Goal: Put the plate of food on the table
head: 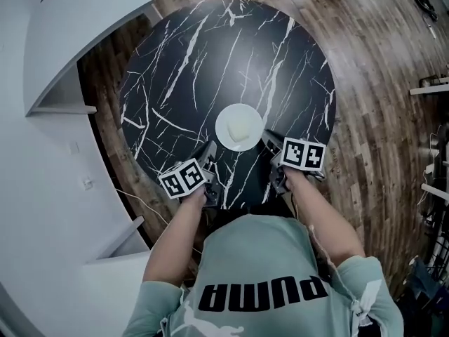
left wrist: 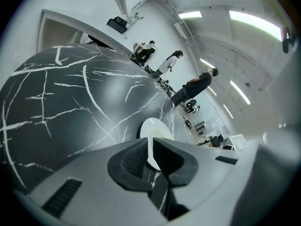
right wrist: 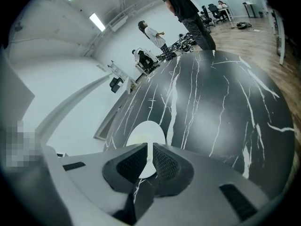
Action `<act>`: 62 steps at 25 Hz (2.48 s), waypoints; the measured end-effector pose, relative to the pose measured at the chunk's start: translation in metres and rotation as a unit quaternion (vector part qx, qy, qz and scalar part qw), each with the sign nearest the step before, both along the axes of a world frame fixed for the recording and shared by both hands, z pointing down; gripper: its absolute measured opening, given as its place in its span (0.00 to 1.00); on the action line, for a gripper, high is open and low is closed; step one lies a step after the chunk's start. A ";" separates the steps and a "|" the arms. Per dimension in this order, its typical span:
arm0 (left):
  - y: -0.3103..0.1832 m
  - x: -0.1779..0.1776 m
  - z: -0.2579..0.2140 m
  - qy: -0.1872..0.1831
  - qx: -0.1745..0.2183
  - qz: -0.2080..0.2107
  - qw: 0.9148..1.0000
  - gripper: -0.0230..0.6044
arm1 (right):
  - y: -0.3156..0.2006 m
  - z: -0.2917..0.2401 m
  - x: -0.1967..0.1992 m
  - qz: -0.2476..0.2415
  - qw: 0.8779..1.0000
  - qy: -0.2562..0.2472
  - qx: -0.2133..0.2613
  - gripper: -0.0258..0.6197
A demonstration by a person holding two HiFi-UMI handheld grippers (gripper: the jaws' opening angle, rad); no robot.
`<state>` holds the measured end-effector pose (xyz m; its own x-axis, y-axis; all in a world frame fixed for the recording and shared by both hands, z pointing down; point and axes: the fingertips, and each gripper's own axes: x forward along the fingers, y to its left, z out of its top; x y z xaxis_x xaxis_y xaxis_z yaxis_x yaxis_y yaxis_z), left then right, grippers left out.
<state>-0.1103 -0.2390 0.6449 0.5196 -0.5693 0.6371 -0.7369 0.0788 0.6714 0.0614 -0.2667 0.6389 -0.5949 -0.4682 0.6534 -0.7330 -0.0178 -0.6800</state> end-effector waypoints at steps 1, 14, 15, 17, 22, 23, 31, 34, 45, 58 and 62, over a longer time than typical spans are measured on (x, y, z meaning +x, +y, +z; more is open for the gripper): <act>0.010 0.003 -0.008 0.009 -0.003 0.004 1.000 0.09 | 0.008 -0.008 -0.002 0.001 1.000 -0.005 0.000 0.10; 0.118 0.038 -0.114 0.072 0.031 0.061 0.995 0.05 | 0.131 -0.107 -0.025 0.004 0.999 -0.042 0.025 0.05; 0.125 0.038 -0.120 0.079 0.037 0.064 0.994 0.05 | 0.141 -0.112 -0.027 0.005 0.999 -0.043 0.027 0.05; 0.142 0.037 -0.130 0.090 0.046 0.072 0.992 0.05 | 0.161 -0.120 -0.030 0.008 0.998 -0.045 0.031 0.05; 0.180 0.037 -0.139 0.099 0.052 0.096 0.989 0.05 | 0.200 -0.134 -0.037 0.023 0.998 -0.052 0.036 0.05; 0.186 0.038 -0.140 0.101 0.051 0.098 0.989 0.05 | 0.206 -0.137 -0.039 0.022 0.998 -0.053 0.037 0.05; 0.213 0.037 -0.158 0.100 0.070 0.091 0.988 0.05 | 0.233 -0.161 -0.048 -0.013 0.997 -0.042 0.064 0.05; 0.224 0.041 -0.162 0.096 0.076 0.080 0.989 0.05 | 0.242 -0.168 -0.044 -0.030 0.996 -0.037 0.081 0.05; 0.294 0.111 -0.184 0.063 0.089 0.031 0.994 0.05 | 0.305 -0.184 0.017 -0.081 0.989 -0.059 0.105 0.05; 0.364 0.132 -0.196 0.012 0.088 -0.011 0.996 0.05 | 0.365 -0.191 0.047 -0.097 0.985 -0.108 0.096 0.05; 0.381 0.129 -0.207 0.011 0.105 0.006 0.994 0.05 | 0.382 -0.200 0.045 -0.085 0.986 -0.101 0.102 0.05</act>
